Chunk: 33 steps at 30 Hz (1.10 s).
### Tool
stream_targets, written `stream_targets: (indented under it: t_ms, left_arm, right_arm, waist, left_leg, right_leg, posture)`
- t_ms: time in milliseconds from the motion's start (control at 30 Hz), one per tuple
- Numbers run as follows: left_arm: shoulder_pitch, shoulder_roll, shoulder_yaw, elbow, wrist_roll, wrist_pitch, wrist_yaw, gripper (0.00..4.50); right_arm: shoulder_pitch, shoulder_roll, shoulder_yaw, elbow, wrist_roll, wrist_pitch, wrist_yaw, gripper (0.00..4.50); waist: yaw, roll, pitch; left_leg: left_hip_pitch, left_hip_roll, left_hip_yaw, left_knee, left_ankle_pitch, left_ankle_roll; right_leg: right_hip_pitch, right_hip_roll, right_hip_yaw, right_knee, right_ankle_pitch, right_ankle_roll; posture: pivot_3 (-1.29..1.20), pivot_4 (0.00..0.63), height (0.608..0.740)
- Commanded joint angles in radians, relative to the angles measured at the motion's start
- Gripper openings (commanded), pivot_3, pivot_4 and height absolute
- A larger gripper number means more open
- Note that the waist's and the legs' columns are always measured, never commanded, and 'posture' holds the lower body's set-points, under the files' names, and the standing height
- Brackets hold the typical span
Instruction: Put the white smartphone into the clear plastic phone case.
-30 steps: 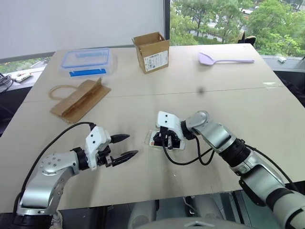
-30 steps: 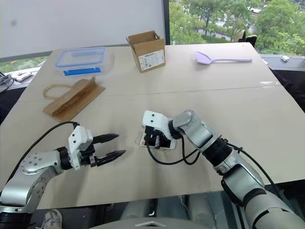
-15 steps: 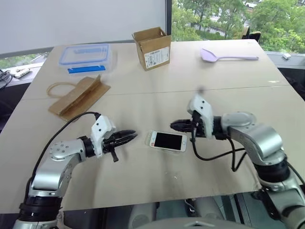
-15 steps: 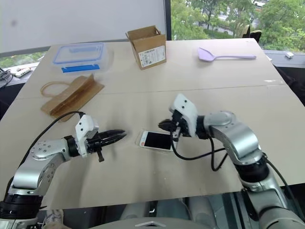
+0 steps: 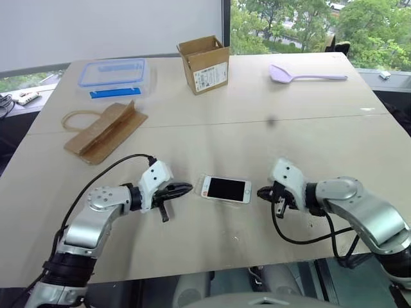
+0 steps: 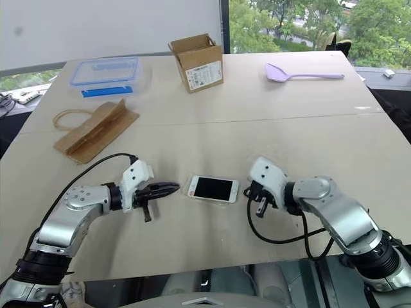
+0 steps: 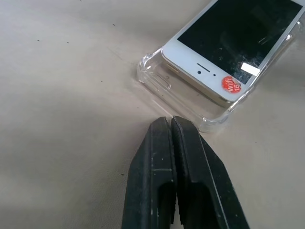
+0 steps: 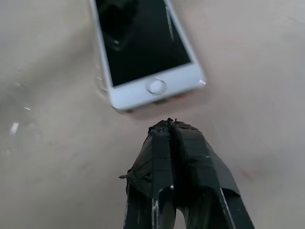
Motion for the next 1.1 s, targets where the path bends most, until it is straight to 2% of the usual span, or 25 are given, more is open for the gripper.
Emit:
stream_targets:
  t_ms: [33, 433, 567, 800, 933, 1100]
  left_arm:
    - [0.007, -0.013, -0.032, -0.005, 0.023, 0.0, 0.004, 0.1]
    - [0.011, -0.043, -0.048, -0.018, 0.03, 0.006, 0.016, 0.1]
    - [0.024, -0.05, -0.052, -0.03, 0.029, 0.01, 0.02, 0.1]
    - [0.039, -0.054, -0.044, -0.053, 0.02, 0.024, 0.025, 0.1]
    - [0.061, -0.068, -0.026, -0.104, -0.004, 0.067, 0.047, 0.1]
    - [0.106, -0.076, -0.016, -0.152, -0.003, 0.089, 0.066, 0.1]
  right_arm:
    - [-0.037, 0.007, 0.057, 0.048, -0.019, -0.058, 0.014, 0.0]
    - [-0.158, 0.02, 0.157, 0.185, -0.033, -0.212, 0.162, 0.0]
    - [-0.221, 0.008, 0.228, 0.252, -0.077, -0.301, 0.262, 0.0]
    - [-0.314, 0.086, 0.3, 0.41, -0.156, -0.41, 0.338, 0.0]
    - [-0.334, 0.138, 0.306, 0.469, -0.178, -0.452, 0.366, 0.0]
    - [-0.352, 0.21, 0.302, 0.528, -0.186, -0.501, 0.409, 0.0]
  waist:
    - [0.001, 0.0, 0.0]
    - [0.004, 0.0, 0.0]
    - [0.003, 0.0, 0.0]
    - [-0.003, 0.0, -0.001]
    - [-0.013, -0.001, -0.001]
    - [-0.031, -0.001, -0.002]
  left_leg:
    - [0.0, 0.0, 0.0, 0.001, 0.0, 0.0]
    - [0.001, 0.0, -0.001, 0.003, 0.0, 0.0]
    - [0.001, 0.0, -0.002, 0.004, 0.0, 0.0]
    - [0.006, 0.0, -0.002, 0.004, 0.0, 0.0]
    - [0.017, 0.001, -0.001, 0.002, 0.0, 0.0]
    - [0.019, 0.003, 0.0, 0.0, 0.0, 0.0]
  right_leg:
    - [0.0, 0.0, 0.0, 0.0, 0.0, 0.0]
    - [0.002, 0.0, -0.001, 0.0, 0.0, 0.0]
    - [0.003, 0.0, -0.001, 0.0, 0.0, 0.0]
    - [0.007, 0.0, -0.001, 0.001, 0.0, 0.0]
    - [0.016, 0.001, -0.001, 0.001, 0.0, 0.0]
    - [0.015, 0.001, -0.001, 0.002, 0.001, -0.002]
  posture:
    - [0.0, 0.15, 0.74]
    - [0.0, 0.15, 0.74]
    - [0.0, 0.15, 0.74]
    - [0.0, 0.15, 0.74]
    - [0.0, 0.15, 0.74]
    - [0.0, 0.15, 0.74]
